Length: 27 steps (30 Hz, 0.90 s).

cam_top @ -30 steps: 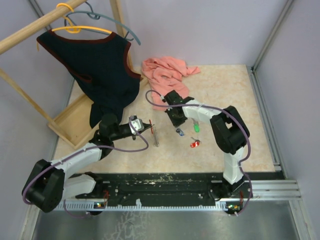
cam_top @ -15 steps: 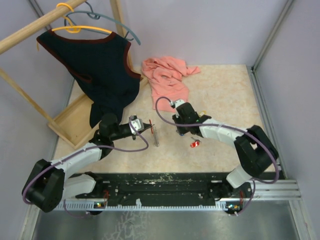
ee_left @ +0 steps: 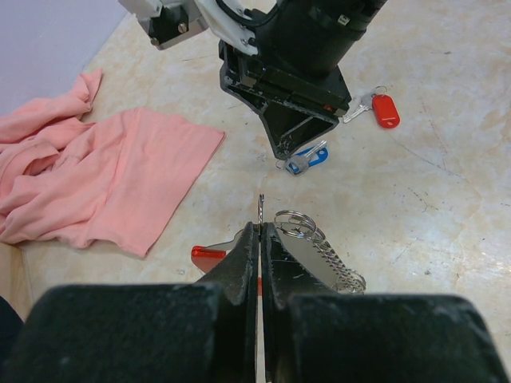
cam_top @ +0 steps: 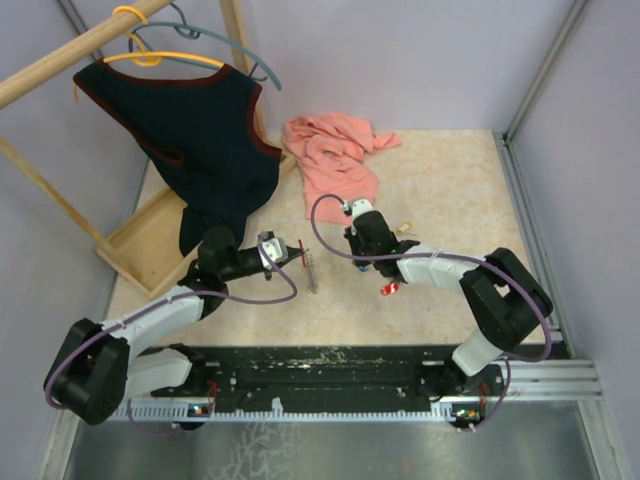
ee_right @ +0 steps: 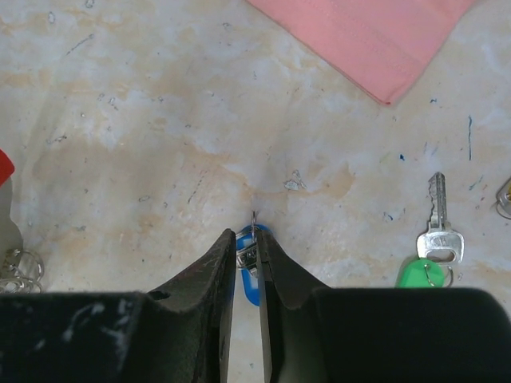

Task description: Put the keys on the keyring

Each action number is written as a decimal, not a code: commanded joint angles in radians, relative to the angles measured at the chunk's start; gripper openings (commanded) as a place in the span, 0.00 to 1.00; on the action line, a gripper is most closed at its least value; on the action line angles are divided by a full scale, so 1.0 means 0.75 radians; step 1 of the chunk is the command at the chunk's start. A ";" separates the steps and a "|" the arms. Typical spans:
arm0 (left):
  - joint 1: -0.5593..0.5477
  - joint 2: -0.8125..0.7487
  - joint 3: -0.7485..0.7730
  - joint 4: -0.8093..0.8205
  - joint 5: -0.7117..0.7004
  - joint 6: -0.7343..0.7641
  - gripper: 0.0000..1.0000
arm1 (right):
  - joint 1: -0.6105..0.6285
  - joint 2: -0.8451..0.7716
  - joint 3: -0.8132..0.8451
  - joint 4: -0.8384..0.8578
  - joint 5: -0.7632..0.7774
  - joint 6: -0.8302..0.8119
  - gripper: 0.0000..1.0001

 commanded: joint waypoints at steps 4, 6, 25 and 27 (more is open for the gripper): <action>0.009 -0.008 0.022 0.024 0.028 0.001 0.01 | 0.008 0.064 0.029 0.077 0.046 0.047 0.16; 0.008 -0.007 0.024 0.024 0.029 0.001 0.01 | 0.007 0.080 0.037 0.066 0.051 0.049 0.15; 0.008 -0.008 0.026 0.019 0.029 0.003 0.01 | 0.007 0.118 0.127 -0.048 0.047 0.005 0.00; 0.008 -0.011 0.026 0.016 0.029 0.003 0.01 | 0.007 0.118 0.176 -0.152 0.031 0.000 0.00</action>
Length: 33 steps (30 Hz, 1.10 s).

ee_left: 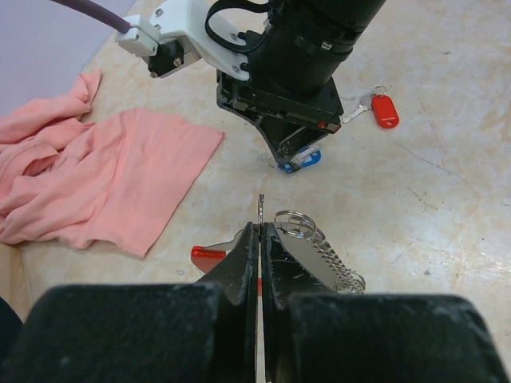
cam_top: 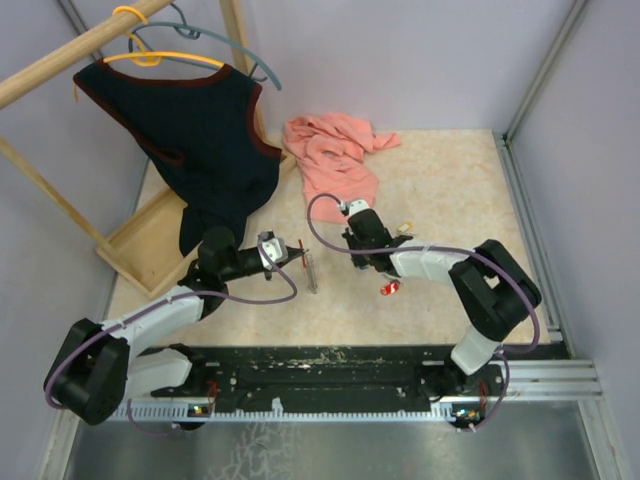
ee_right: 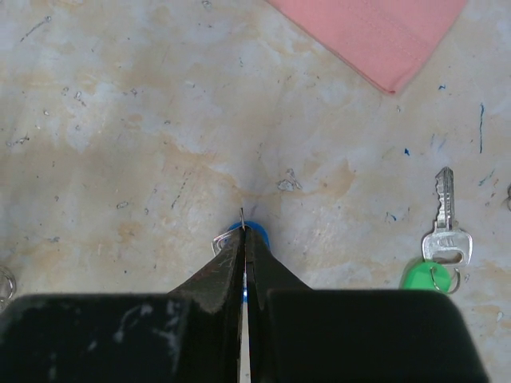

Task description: Put the keys on the keyring

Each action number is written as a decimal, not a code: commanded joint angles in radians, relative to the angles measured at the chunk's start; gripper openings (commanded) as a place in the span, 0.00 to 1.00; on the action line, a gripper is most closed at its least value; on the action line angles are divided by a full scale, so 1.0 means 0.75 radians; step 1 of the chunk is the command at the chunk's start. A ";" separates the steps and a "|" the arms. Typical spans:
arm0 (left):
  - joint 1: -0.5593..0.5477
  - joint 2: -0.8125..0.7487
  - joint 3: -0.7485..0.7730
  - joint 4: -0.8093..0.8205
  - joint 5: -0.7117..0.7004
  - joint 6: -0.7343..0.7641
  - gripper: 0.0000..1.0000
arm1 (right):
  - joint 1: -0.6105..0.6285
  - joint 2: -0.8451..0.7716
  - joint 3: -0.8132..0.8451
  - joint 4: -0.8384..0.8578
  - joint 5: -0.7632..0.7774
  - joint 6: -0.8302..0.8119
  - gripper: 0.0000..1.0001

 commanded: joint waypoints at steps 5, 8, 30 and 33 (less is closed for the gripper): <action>0.009 -0.009 0.027 0.009 0.029 0.006 0.01 | 0.007 0.073 0.300 -0.500 -0.051 -0.061 0.00; 0.009 -0.009 0.030 0.002 0.033 0.005 0.01 | 0.007 0.117 0.403 -0.690 -0.103 -0.108 0.00; 0.009 -0.013 0.035 -0.015 0.037 0.009 0.01 | 0.029 0.579 1.062 -1.339 -0.135 -0.343 0.00; 0.009 -0.015 0.036 -0.016 0.033 0.010 0.01 | 0.031 0.626 1.142 -1.348 -0.136 -0.343 0.06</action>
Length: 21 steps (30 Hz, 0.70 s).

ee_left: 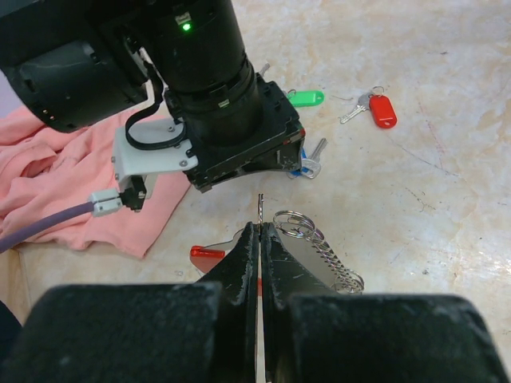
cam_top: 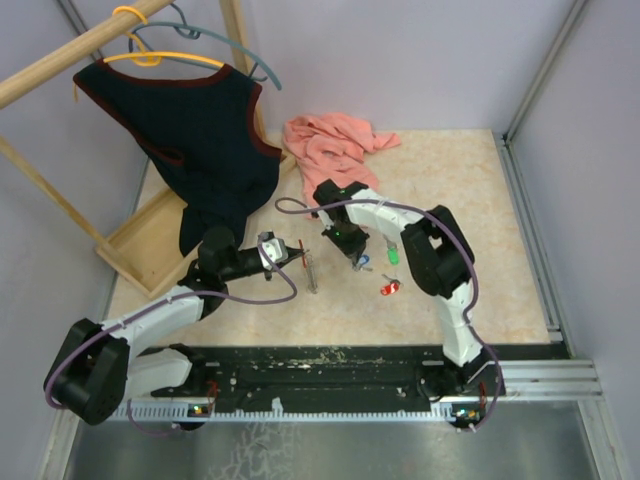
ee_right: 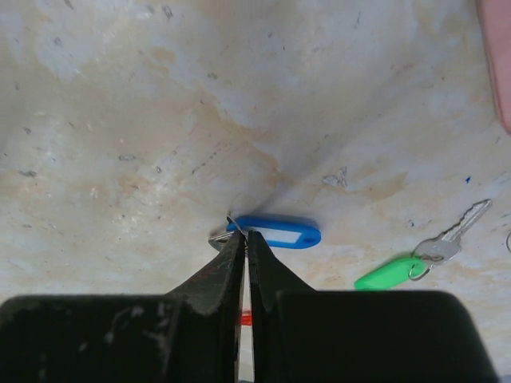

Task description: Put the keys on the keyring

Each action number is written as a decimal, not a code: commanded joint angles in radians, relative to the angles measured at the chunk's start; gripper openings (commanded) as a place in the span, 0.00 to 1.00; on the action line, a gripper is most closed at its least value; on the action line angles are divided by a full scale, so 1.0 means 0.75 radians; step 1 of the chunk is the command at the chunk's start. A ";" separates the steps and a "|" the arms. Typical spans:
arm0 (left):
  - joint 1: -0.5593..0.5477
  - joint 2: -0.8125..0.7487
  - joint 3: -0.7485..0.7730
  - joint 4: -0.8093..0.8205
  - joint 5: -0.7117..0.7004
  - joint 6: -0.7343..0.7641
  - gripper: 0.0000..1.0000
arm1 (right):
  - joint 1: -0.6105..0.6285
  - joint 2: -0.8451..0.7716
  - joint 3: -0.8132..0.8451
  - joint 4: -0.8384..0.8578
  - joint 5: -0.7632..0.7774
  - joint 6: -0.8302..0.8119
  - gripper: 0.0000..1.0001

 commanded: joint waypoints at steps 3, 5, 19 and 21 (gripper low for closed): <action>0.009 -0.017 0.033 -0.013 0.025 0.012 0.01 | 0.025 0.018 0.136 -0.028 0.002 -0.016 0.11; 0.009 -0.016 0.033 -0.012 0.023 0.012 0.01 | 0.027 -0.038 0.076 0.043 -0.015 -0.009 0.16; 0.009 -0.015 0.030 0.006 0.029 0.004 0.01 | 0.024 -0.653 -0.708 0.869 -0.080 0.121 0.27; 0.009 -0.013 0.030 0.009 0.031 0.004 0.01 | 0.022 -0.748 -0.842 1.054 -0.074 0.131 0.27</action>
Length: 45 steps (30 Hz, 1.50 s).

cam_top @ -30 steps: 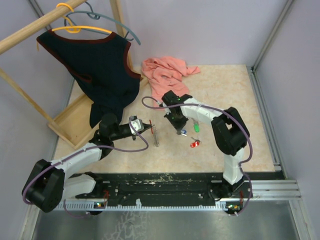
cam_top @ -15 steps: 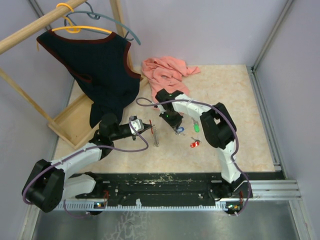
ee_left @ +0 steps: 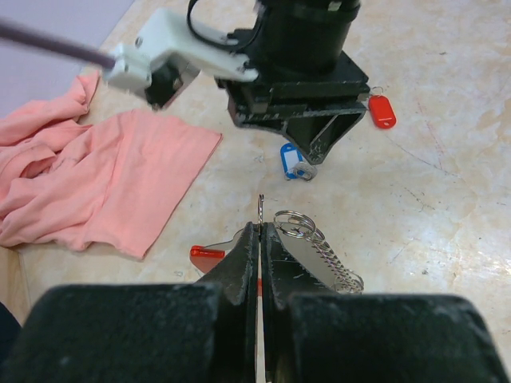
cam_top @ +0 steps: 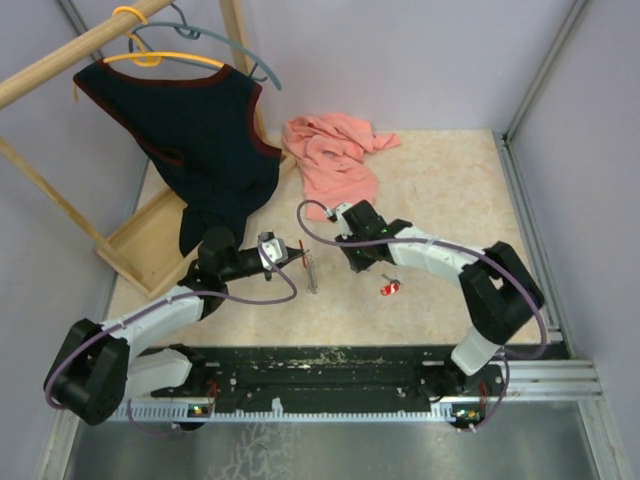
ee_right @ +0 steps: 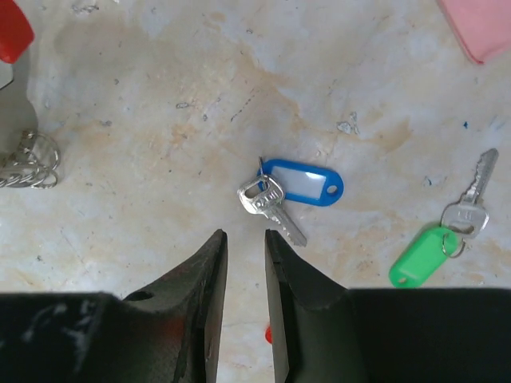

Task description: Put the keys on the keyring

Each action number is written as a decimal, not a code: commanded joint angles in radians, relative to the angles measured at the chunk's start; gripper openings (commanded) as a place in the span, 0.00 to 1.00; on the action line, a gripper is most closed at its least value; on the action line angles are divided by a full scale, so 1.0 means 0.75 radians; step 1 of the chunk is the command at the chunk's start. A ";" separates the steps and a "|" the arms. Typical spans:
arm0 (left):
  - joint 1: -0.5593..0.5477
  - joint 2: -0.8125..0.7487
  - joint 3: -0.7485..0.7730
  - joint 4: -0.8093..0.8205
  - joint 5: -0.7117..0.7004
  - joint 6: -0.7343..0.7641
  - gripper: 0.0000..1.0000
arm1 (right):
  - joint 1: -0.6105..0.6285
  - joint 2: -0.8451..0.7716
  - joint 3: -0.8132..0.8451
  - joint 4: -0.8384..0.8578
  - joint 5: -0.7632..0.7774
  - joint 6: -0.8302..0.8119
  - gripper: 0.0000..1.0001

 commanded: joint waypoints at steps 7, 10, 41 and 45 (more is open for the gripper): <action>0.008 -0.020 0.027 0.013 0.026 0.003 0.01 | -0.024 -0.415 -0.562 1.007 -0.029 0.070 0.26; 0.009 -0.018 0.024 0.019 0.031 0.003 0.01 | -0.039 -0.439 -0.673 1.190 -0.057 0.081 0.26; 0.008 -0.019 0.020 0.021 0.031 0.004 0.01 | -0.089 -0.090 -0.742 1.534 -0.054 0.186 0.19; 0.009 -0.023 0.019 0.021 0.031 0.003 0.01 | -0.089 -0.089 -0.731 1.510 -0.042 0.187 0.15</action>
